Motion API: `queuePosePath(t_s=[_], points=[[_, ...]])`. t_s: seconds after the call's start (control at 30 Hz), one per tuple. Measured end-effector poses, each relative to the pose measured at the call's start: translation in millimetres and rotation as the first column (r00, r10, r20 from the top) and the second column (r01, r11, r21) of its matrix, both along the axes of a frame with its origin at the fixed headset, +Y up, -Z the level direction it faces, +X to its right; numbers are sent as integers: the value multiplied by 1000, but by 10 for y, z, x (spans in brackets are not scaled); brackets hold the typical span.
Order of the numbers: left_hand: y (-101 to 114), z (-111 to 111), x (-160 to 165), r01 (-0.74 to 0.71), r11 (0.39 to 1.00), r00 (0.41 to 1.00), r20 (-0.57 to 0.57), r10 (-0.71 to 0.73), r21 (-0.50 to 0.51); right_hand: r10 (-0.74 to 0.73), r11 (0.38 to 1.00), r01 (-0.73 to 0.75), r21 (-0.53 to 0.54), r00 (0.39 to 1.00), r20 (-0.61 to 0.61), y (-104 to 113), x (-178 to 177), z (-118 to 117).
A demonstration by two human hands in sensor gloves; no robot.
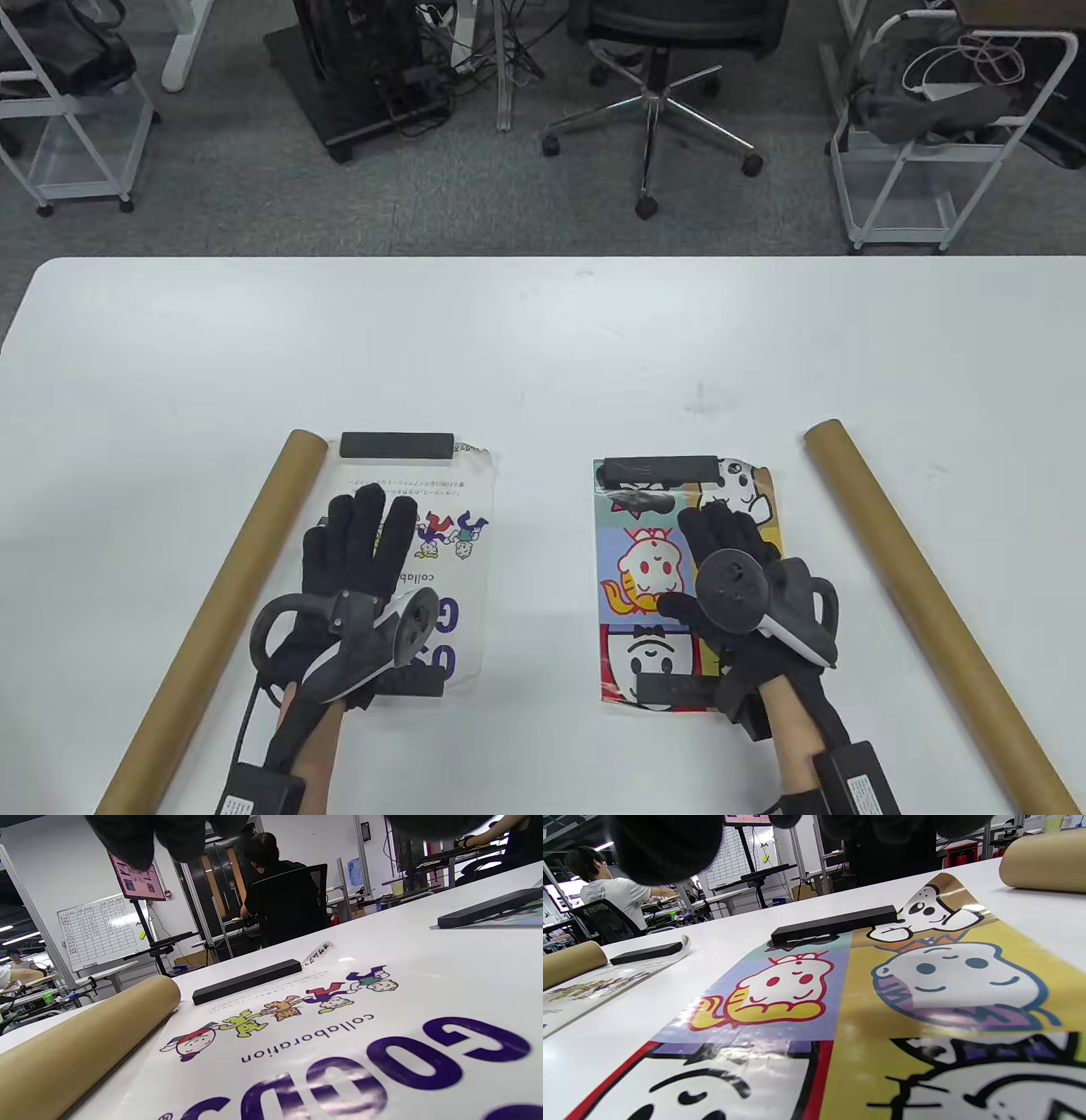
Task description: Roll up posters and store in mailing tubes
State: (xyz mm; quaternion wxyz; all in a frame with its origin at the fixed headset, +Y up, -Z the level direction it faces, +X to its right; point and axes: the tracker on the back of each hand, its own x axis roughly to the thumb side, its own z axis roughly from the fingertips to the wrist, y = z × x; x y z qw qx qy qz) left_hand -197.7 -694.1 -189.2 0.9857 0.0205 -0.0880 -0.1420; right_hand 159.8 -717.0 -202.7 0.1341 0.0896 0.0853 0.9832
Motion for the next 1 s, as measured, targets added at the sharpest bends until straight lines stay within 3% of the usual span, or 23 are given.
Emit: queuePosePath(t_s=[0.43, 0.63, 0.77, 1.0], points=[[34, -24, -77, -16, 1000, 1000, -17, 15, -14, -4, 1000, 4, -15, 1000, 2, -5, 8, 6], [86, -69, -510, -91, 996, 983, -159, 90, -3, -19, 999, 19, -29, 1000, -3, -11, -5, 3], [24, -86, -725, -60, 998, 963, -262, 60, 8, -11, 999, 11, -37, 1000, -7, -14, -14, 3], [-171, -151, -989, -123, 988, 899, -432, 71, -93, -5, 999, 4, -43, 1000, -13, -10, -12, 11]])
